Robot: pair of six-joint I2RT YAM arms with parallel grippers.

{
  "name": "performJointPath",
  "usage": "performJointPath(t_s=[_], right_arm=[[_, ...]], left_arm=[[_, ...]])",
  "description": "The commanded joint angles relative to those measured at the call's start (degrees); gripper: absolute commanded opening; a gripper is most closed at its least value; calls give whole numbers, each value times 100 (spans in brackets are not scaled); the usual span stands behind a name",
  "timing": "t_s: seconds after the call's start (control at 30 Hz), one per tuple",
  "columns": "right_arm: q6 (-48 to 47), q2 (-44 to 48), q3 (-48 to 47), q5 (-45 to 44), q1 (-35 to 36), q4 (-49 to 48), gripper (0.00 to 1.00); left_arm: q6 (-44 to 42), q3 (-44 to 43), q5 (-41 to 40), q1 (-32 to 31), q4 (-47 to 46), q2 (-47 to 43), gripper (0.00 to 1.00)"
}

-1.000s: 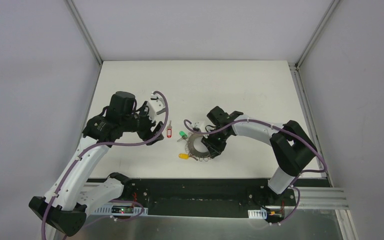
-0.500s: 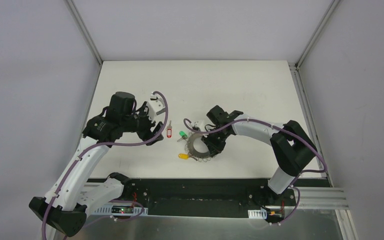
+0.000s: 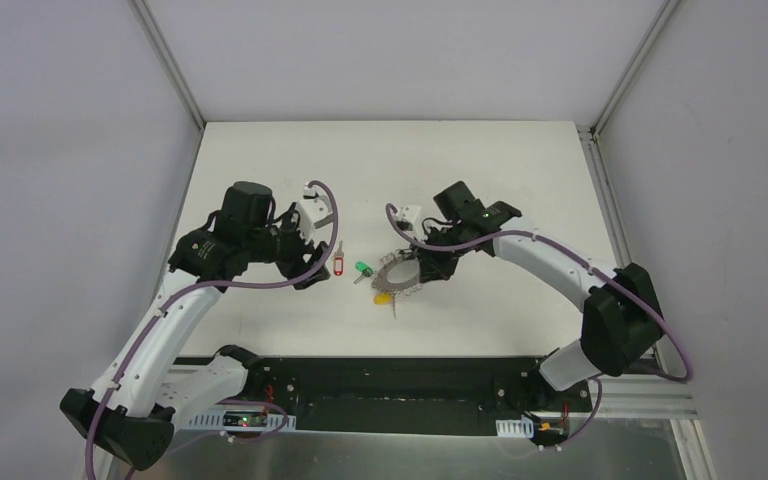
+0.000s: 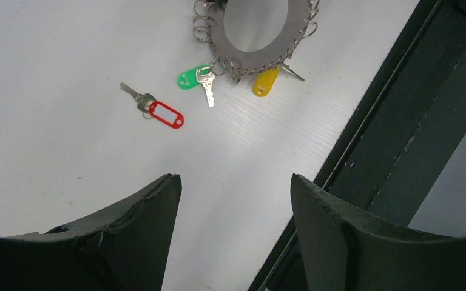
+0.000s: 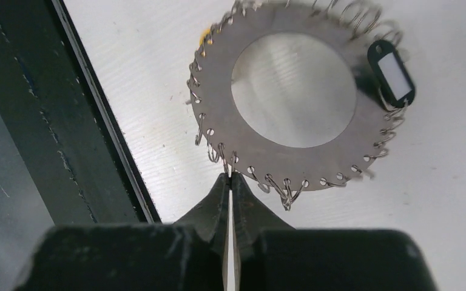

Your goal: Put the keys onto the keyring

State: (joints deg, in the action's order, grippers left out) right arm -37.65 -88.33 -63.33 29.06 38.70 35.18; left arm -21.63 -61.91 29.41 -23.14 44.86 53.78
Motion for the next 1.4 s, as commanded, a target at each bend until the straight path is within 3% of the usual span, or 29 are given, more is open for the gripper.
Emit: performJointPath(t_s=[0.0, 0.33, 0.63, 1.03, 1.37], right_arm=[[-397, 573, -750, 364, -164, 391, 0], [-367, 816, -2166, 1041, -328, 812, 0], [155, 587, -3263, 2048, -418, 999, 0], [467, 557, -3196, 3006, -632, 822, 0], [728, 504, -2956, 3607, -829, 569, 0]], left_arm=[[144, -230, 520, 62, -172, 260, 68], [730, -1648, 1540, -56, -494, 1230, 63], [1983, -2122, 1909, -402, -1834, 1803, 54], [1811, -2138, 2292, -923, -1947, 2090, 49], [1647, -2150, 2130, -1063, -1963, 2203, 43]])
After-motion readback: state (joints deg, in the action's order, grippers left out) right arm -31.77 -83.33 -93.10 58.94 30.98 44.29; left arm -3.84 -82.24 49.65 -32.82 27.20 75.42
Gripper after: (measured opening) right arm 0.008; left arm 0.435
